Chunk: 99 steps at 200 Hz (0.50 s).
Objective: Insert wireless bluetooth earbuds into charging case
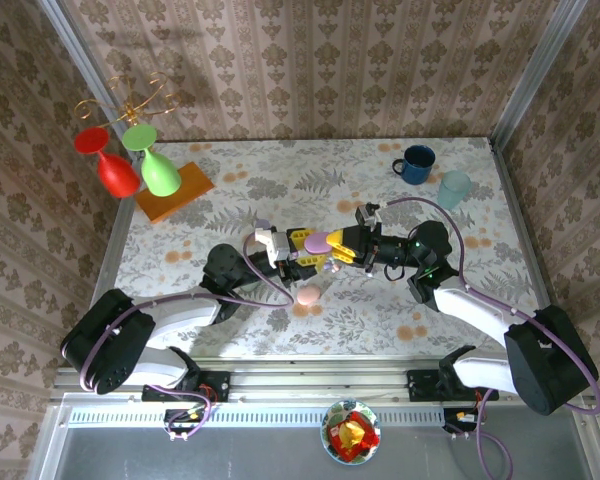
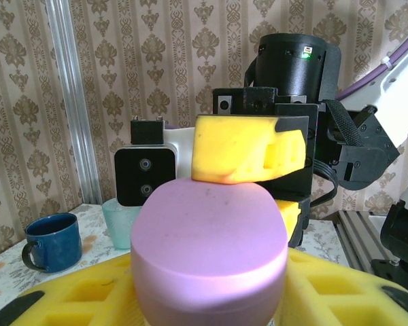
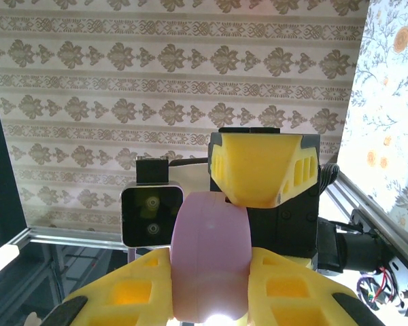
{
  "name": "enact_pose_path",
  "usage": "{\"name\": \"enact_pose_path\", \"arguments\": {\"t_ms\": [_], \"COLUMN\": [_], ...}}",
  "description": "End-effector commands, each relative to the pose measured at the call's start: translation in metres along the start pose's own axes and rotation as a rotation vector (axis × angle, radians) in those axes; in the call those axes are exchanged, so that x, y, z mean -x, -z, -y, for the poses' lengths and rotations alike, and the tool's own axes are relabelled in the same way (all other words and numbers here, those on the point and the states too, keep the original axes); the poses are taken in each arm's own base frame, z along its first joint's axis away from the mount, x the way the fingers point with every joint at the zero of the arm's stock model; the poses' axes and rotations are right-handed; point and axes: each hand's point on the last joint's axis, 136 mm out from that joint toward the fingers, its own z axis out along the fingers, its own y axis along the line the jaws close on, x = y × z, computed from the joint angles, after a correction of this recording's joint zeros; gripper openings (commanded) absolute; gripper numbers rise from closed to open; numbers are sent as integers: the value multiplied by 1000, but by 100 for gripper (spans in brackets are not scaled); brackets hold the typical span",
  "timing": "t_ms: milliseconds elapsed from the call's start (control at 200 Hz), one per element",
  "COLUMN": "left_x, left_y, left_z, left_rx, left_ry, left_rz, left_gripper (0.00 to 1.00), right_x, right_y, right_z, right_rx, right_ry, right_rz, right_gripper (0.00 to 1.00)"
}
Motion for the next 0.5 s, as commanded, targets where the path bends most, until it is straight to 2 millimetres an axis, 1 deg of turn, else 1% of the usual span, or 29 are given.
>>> {"name": "enact_pose_path", "arguments": {"t_ms": [0,50,85,165,225,260,290,370,430,490], "left_x": [8,8,8,11,14,15,15,14,13,10], "left_y": [-1,-1,-1,-2,-2,-2,-2,-1,0,1], "left_z": [2,3,3,4,5,5,4,3,3,3], "left_rx": [-21,-23,-24,-30,-35,-34,-31,-23,-24,-24], "left_ry": [-17,-16,-14,-16,-17,-19,-21,-12,1,13], "left_rz": [30,29,29,35,40,42,43,41,38,32], "left_gripper": [48,48,45,32,26,24,24,24,24,24], "right_x": [2,2,2,3,2,2,2,6,11,17], "right_y": [-4,-3,-3,-4,-3,-3,-3,1,7,14], "right_z": [-17,-17,-17,-15,-14,-14,-14,-15,-16,-14], "right_rx": [30,30,29,23,19,16,14,5,-6,-34], "right_ry": [60,61,60,54,53,55,55,63,84,96], "right_rz": [2,3,4,4,4,4,6,25,56,95], "right_gripper": [0,0,0,0,0,1,6,26,44,55]}}
